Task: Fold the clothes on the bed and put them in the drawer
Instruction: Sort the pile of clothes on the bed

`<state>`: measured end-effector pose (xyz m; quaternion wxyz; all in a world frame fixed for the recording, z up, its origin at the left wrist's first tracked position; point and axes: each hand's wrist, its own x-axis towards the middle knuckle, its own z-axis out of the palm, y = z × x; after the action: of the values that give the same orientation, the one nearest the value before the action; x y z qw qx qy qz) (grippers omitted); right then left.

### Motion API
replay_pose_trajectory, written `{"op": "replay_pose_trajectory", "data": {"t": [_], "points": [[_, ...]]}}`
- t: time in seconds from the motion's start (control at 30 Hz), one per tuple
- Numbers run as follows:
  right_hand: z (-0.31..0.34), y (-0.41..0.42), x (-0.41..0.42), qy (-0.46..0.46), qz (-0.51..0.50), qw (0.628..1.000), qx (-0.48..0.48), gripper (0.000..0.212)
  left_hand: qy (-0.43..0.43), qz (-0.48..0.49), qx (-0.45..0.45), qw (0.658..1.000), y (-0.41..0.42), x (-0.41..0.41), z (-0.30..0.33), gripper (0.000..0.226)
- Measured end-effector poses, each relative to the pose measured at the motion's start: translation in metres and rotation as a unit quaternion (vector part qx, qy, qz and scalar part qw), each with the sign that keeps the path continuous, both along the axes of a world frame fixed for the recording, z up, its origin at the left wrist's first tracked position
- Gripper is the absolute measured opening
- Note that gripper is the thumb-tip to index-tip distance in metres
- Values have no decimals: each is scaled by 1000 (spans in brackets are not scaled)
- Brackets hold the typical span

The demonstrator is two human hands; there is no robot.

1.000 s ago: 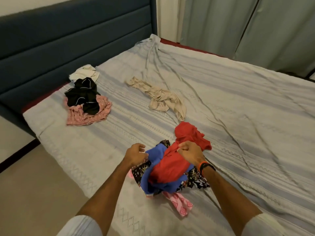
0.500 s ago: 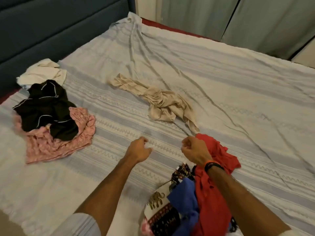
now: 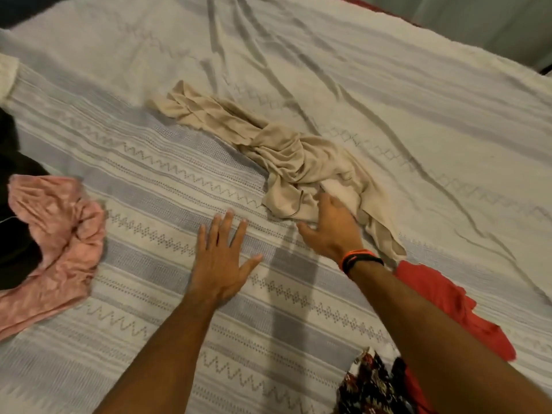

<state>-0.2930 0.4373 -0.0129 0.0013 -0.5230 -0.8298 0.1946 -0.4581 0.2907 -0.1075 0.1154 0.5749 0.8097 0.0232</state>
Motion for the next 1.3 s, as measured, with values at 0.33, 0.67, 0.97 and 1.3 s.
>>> {"op": "replay_pose_trajectory", "data": {"t": [0.33,0.67,0.97,1.3], "points": [[-78,72,-69,-81,62,985,137,61,27,-11,96,995,-2,-4,-32,82],[-51,28,-54,-3,60,997,42,27,36,-14,119,992,-5,-2,-33,80],[-30,-43,-18,53,46,992,-109,26,-27,26,19,999,1,-3,-14,95],[93,-144,68,299,74,948,-77,16,-301,42,141,942,-59,70,129,75]]}}
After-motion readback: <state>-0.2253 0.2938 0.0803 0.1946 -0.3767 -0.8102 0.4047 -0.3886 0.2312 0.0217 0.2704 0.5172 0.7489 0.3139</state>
